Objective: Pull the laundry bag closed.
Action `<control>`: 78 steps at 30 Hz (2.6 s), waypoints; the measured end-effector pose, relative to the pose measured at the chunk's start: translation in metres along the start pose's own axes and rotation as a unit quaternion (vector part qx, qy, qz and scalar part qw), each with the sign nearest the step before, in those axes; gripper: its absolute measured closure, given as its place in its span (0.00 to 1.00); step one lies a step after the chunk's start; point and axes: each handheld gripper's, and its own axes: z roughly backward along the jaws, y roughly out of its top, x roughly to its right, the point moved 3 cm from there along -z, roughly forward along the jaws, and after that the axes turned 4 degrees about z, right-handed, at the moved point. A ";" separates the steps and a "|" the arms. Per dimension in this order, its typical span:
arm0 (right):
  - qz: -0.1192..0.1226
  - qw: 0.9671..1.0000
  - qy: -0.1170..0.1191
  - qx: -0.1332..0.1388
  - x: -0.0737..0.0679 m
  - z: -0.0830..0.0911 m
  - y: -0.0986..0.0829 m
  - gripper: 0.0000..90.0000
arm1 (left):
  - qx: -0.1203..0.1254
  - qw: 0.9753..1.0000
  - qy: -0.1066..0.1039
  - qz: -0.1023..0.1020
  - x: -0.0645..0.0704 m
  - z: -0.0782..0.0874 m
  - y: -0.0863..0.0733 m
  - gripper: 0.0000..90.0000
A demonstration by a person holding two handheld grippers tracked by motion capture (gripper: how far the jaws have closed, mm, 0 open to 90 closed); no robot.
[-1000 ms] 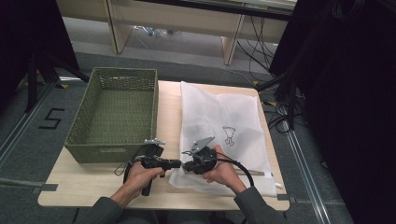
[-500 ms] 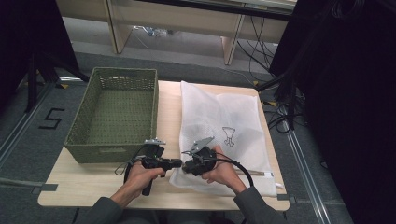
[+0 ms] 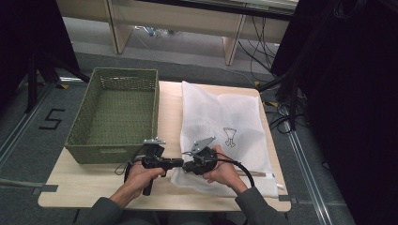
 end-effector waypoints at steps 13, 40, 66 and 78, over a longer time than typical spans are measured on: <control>0.015 1.000 -0.015 -0.021 -0.006 0.001 0.002 0.91 | -0.023 0.999 0.017 0.029 -0.007 -0.002 -0.004 0.89; -0.016 0.999 -0.028 -0.033 -0.006 0.002 0.002 1.00 | -0.017 0.998 0.052 -0.015 -0.001 -0.001 -0.004 0.96; 0.012 1.000 -0.026 -0.009 -0.004 0.005 -0.001 0.78 | -0.007 1.000 0.011 -0.004 0.002 0.004 0.001 0.96; 0.050 0.998 -0.012 0.021 0.004 0.004 -0.002 0.89 | 0.002 1.000 -0.014 -0.007 0.003 0.006 0.004 0.96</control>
